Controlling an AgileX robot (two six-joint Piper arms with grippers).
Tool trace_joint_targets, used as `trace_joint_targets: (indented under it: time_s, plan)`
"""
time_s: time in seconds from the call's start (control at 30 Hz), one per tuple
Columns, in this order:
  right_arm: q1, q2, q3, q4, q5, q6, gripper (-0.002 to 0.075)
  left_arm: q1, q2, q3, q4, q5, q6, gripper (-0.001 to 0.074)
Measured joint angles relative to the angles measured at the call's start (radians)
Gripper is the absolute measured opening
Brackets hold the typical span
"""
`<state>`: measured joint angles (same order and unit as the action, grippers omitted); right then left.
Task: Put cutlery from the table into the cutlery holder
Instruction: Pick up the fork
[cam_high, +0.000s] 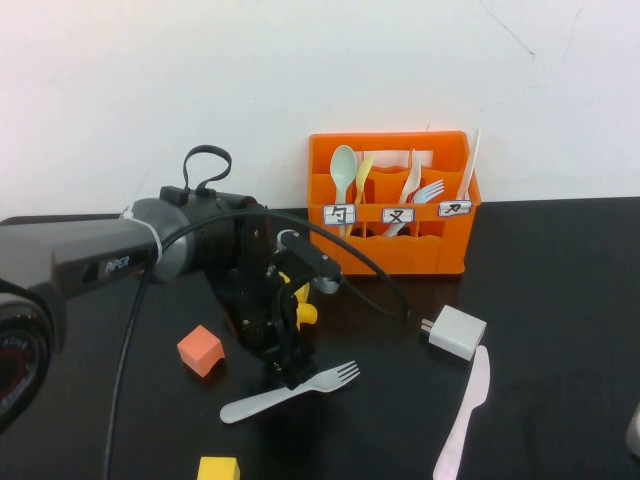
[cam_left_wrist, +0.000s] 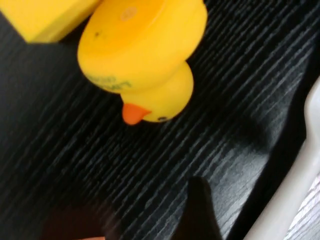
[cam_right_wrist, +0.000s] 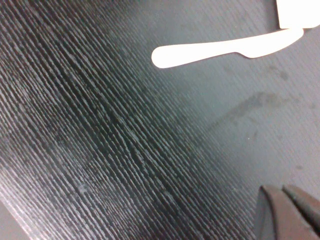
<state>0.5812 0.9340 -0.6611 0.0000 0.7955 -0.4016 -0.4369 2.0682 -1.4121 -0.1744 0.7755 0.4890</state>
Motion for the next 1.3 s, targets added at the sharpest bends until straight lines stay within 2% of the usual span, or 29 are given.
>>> trace_joint_targets:
  time_s: [0.27, 0.57, 0.67, 0.8, 1.3]
  plan:
    - [0.000, 0.000, 0.000, 0.000, 0.002, -0.004, -0.0002, 0.000, 0.000, 0.033, 0.002, 0.015, 0.060, 0.0455]
    - [0.000, 0.000, 0.000, -0.016, 0.004, -0.006, -0.0002, -0.019, -0.011, 0.171, 0.028, -0.145, 0.093, 0.0427]
    - [0.000, 0.000, 0.000, -0.024, 0.004, -0.008, -0.0002, -0.027, -0.017, 0.188, 0.052, -0.180, 0.103, 0.0339]
    - [0.000, 0.000, 0.000, -0.027, -0.012, -0.008, -0.0002, -0.035, -0.018, 0.191, 0.052, -0.194, 0.110, 0.0137]
    - [0.000, 0.000, 0.000, -0.038, -0.038, -0.008, -0.0002, -0.050, -0.061, 0.204, -0.010, -0.149, 0.064, 0.0144]
